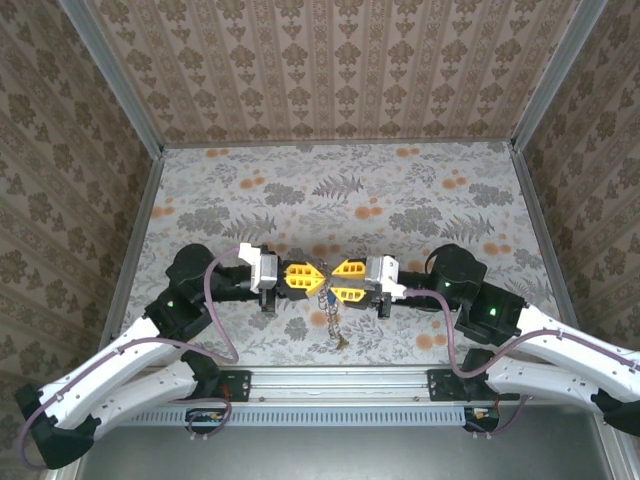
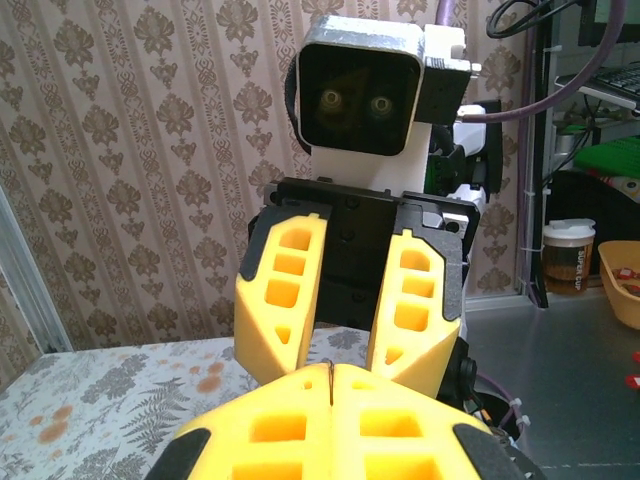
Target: Put the keys on the keyring
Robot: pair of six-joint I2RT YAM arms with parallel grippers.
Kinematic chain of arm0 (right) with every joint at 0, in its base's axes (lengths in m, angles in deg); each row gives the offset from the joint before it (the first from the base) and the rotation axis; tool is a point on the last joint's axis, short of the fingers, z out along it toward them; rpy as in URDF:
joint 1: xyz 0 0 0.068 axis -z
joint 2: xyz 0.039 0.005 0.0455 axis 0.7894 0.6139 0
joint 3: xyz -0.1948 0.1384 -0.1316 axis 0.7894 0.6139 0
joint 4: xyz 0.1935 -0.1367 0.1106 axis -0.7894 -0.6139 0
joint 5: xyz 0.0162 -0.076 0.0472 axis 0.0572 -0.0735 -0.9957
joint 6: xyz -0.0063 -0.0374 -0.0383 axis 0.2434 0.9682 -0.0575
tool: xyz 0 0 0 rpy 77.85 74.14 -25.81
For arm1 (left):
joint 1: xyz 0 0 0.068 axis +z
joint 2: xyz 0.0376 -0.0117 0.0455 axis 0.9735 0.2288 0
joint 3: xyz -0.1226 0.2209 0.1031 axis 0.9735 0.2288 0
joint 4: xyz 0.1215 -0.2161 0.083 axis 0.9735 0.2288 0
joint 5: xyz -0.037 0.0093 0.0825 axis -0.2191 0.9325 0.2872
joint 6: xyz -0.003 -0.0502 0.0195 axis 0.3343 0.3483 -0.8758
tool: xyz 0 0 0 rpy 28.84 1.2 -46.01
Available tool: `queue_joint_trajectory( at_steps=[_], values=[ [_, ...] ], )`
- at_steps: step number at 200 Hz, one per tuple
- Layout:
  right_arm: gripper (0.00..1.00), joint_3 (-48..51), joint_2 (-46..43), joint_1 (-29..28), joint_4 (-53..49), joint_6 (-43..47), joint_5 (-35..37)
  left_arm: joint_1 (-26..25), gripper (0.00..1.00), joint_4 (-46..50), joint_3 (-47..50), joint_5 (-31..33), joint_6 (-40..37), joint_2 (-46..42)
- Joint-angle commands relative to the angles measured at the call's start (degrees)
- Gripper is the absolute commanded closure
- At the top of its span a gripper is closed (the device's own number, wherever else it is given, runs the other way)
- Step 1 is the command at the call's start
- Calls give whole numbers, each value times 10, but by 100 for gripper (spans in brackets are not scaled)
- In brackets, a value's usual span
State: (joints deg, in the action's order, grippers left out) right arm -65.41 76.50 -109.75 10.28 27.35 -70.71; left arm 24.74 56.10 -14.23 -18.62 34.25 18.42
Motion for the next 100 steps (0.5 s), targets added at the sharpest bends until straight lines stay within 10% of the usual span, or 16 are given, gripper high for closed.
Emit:
queue_joint_trajectory(
  at_steps=[1, 44, 100],
  values=[
    [70, -14, 4, 7, 25, -20, -21, 1, 100, 2, -27, -19, -12, -5],
    [71, -14, 19, 9, 37, -27, -38, 1, 100, 5, -27, -20, -14, 1],
    [100, -27, 33, 11, 18, -25, -30, 1, 100, 12, -32, -9, -16, 4]
  ],
)
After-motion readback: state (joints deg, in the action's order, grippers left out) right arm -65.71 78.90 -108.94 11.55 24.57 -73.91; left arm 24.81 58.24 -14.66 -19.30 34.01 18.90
